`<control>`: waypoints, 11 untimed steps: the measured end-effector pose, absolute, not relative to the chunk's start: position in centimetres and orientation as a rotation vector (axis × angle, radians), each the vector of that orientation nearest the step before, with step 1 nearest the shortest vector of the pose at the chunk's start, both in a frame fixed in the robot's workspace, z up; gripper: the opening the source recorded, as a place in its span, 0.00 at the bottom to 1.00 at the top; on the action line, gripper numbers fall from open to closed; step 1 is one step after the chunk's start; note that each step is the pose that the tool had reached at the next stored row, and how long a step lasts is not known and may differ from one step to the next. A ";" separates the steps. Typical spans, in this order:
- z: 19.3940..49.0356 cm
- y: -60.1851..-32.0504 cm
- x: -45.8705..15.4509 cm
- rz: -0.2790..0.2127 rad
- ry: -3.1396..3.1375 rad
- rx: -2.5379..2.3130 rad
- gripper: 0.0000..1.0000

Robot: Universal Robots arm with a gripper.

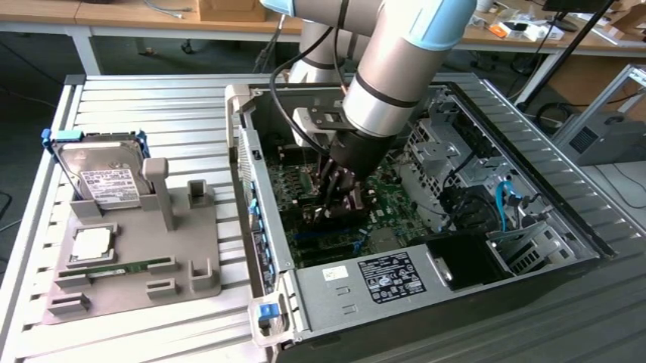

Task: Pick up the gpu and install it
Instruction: 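Press down on the gpu until it lock into place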

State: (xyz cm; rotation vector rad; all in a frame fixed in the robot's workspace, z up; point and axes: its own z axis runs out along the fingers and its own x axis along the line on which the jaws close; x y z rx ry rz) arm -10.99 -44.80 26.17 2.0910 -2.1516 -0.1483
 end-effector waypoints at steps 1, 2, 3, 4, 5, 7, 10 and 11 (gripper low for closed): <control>26.5 -44.8 -11.0 -0.148 -2.152 2.091 0.34; 26.8 -44.8 -11.0 -0.148 -2.152 2.092 0.34; 27.2 -44.8 -11.0 -0.147 -2.152 2.092 0.34; 27.7 -44.8 -11.0 -0.147 -2.153 2.093 0.34; 28.1 -44.8 -11.0 -0.147 -2.153 2.093 0.34; 28.9 -44.8 -11.0 -0.146 -2.154 2.093 0.34; 29.4 -44.5 -11.1 -0.145 -2.154 2.094 0.34; 29.5 -44.4 -11.0 -0.145 -2.154 2.094 0.32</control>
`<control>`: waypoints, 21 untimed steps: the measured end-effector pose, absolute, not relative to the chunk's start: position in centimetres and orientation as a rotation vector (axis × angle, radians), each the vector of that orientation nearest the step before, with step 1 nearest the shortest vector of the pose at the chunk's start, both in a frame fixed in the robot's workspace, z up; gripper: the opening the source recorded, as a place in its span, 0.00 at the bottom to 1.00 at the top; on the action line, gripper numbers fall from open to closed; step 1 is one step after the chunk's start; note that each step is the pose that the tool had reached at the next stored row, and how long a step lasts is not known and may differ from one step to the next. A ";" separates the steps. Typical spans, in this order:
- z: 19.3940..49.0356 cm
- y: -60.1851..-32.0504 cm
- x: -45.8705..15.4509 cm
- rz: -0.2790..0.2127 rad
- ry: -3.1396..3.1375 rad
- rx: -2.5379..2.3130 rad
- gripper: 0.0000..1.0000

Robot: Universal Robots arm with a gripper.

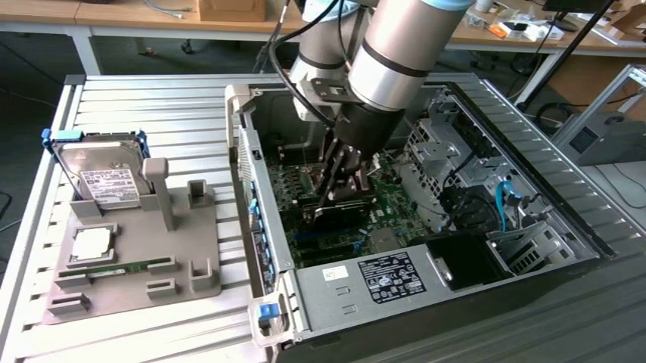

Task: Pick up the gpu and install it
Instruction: 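Press down on the gpu until it lock into place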

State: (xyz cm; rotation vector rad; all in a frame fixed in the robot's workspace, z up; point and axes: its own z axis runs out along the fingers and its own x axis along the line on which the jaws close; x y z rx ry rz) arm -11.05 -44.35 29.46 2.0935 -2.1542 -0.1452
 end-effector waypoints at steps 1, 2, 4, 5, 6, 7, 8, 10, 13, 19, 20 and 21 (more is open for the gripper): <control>29.5 -44.2 -11.1 -0.145 -2.154 2.094 0.26; 29.5 -44.1 -11.1 -0.145 -2.154 2.094 0.26; 29.5 -43.9 -11.0 -0.145 -2.154 2.093 0.20; 29.5 -43.9 -11.0 -0.145 -2.154 2.093 0.13; 29.4 -43.9 -11.0 -0.145 -2.153 2.093 0.11; 29.1 -43.9 -11.0 -0.147 -2.153 2.090 0.11; 28.9 -43.9 -11.2 -0.147 -2.153 2.090 0.11; 28.7 -43.9 -11.8 -0.147 -2.153 2.090 0.11; 28.4 -43.9 -12.8 -0.147 -2.153 2.090 0.11; 27.8 -43.8 -12.9 -0.151 -2.151 2.088 0.11; 27.7 -43.8 -12.9 -0.153 -2.150 2.087 0.11; 27.6 -43.8 -12.9 -0.154 -2.149 2.086 0.11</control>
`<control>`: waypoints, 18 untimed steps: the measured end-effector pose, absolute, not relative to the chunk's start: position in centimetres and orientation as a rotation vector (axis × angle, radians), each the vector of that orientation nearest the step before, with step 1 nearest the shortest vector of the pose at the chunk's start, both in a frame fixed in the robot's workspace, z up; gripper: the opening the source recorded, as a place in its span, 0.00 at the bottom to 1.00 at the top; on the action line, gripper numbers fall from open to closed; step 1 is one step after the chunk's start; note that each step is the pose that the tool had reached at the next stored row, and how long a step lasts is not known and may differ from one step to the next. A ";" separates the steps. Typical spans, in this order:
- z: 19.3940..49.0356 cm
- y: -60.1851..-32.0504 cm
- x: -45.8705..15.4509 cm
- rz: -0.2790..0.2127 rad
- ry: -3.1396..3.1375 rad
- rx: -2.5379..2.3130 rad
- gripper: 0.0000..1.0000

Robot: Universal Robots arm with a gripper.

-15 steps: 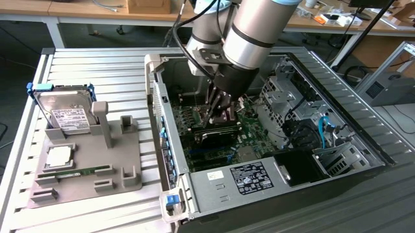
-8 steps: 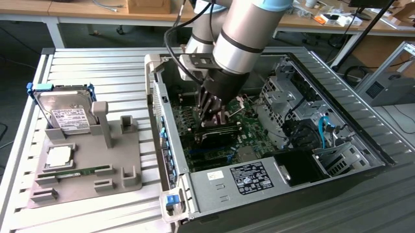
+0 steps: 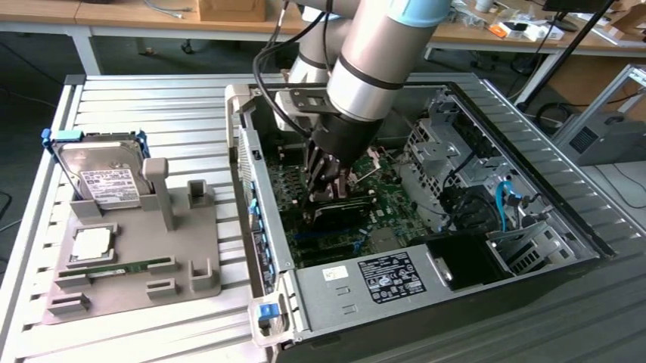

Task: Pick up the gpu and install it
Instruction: 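Press down on the gpu until it lock into place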

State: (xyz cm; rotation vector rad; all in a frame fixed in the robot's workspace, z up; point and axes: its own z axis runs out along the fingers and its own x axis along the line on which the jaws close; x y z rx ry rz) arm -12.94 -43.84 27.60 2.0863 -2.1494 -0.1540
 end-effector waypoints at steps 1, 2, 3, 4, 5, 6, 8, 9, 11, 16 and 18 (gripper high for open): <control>27.5 -43.8 -12.9 -0.155 -2.148 2.085 0.11; 27.4 -43.8 -12.9 -0.156 -2.148 2.085 0.11; 27.3 -43.8 -12.9 -0.157 -2.147 2.084 0.11; 27.2 -43.9 -12.9 -0.158 -2.147 2.084 0.11; 27.2 -43.9 -12.9 -0.159 -2.146 2.084 0.11; 27.1 -43.9 -12.9 -0.159 -2.146 2.083 0.11; 27.0 -43.9 -12.9 -0.160 -2.146 2.083 0.11; 27.0 -43.9 -13.0 -0.160 -2.146 2.083 0.11; 27.0 -43.9 -13.1 -0.160 -2.146 2.083 0.11; 27.2 -43.9 -13.4 -0.161 -2.147 2.085 0.11; 27.3 -43.9 -13.5 -0.160 -2.147 2.084 0.11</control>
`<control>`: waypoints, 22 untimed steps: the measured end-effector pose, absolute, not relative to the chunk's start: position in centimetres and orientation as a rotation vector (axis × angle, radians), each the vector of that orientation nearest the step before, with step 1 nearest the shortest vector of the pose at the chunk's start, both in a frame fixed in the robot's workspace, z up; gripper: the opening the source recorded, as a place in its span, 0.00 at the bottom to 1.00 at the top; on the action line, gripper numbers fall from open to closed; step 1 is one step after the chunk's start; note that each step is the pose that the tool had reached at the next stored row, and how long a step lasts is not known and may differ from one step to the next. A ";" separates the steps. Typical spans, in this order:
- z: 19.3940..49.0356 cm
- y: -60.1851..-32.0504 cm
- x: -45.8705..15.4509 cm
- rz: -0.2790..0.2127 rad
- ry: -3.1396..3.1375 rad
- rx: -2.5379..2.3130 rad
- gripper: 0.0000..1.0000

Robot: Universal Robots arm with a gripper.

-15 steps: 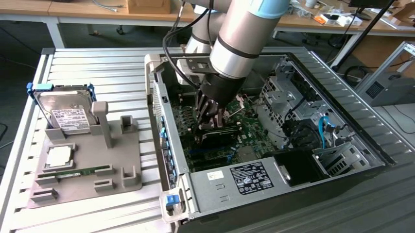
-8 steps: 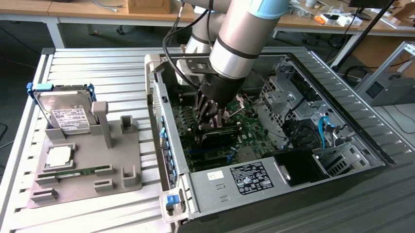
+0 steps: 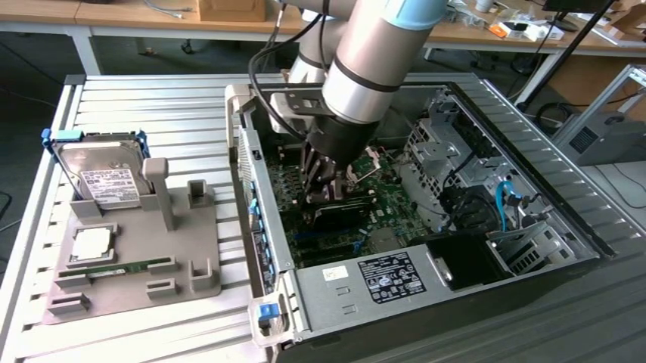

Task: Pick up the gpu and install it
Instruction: 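Press down on the gpu until it lock into place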

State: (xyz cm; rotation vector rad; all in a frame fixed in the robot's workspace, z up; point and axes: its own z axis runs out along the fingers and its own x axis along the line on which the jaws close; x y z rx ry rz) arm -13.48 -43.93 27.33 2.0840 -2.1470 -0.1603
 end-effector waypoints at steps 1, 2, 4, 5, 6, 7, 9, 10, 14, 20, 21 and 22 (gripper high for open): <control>27.4 -43.9 -13.6 -0.160 -2.147 2.083 0.11; 27.4 -43.9 -13.6 -0.160 -2.146 2.084 0.11; 27.4 -43.9 -13.6 -0.160 -2.146 2.083 0.11; 27.6 -43.9 -13.6 -0.160 -2.146 2.084 0.11; 27.9 -43.9 -13.6 -0.160 -2.146 2.083 0.11; 28.3 -43.9 -13.6 -0.160 -2.146 2.084 0.11; 29.0 -43.9 -13.6 -0.160 -2.146 2.083 0.11; 29.1 -43.9 -13.6 -0.160 -2.146 2.083 0.11; 29.1 -43.9 -14.3 -0.160 -2.146 2.084 0.11; 29.1 -43.6 -15.2 -0.159 -2.145 2.085 0.11; 29.1 -43.4 -15.2 -0.160 -2.145 2.085 0.11; 29.1 -43.3 -15.3 -0.159 -2.145 2.085 0.11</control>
